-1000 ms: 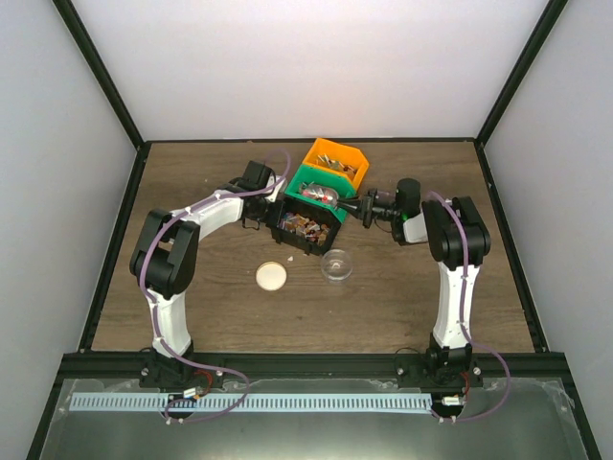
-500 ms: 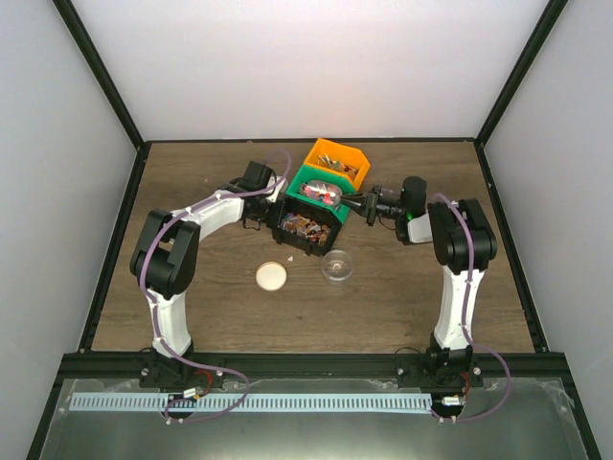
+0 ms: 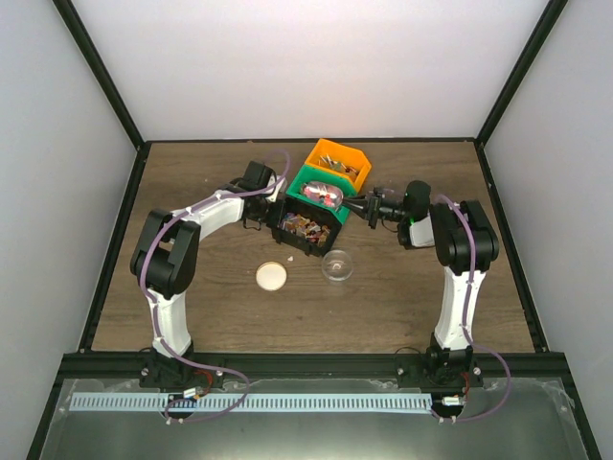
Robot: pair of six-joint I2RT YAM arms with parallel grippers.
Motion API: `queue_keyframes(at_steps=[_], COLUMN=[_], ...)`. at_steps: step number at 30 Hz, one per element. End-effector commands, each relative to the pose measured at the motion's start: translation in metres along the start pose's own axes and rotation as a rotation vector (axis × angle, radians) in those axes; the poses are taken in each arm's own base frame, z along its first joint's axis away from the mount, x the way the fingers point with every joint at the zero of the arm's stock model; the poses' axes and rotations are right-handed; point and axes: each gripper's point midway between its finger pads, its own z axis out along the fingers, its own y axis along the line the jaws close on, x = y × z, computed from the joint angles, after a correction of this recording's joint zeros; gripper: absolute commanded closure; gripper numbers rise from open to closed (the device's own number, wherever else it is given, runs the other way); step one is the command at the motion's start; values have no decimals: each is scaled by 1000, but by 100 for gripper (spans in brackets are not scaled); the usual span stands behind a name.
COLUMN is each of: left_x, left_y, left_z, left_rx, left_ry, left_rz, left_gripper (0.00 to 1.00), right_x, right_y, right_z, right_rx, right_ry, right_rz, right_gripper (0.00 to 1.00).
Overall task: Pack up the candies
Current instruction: Scoop the fake candies from the storage box.
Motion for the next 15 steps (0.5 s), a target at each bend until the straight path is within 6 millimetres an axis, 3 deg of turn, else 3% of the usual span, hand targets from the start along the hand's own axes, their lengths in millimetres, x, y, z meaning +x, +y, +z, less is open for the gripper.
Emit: queue_keyframes(at_steps=[1, 15], left_x=[-9, -8], left_y=[-2, -2], left_z=[-9, -5], left_rx=[-6, -3], left_ry=[-31, -25], left_rz=[-3, -5], left_gripper=[85, 85], right_x=[8, 17], right_y=[11, 18], right_z=[-4, -16], right_rx=[-19, -44], right_ry=[25, 12], right_rz=[105, 102], right_gripper=[99, 99])
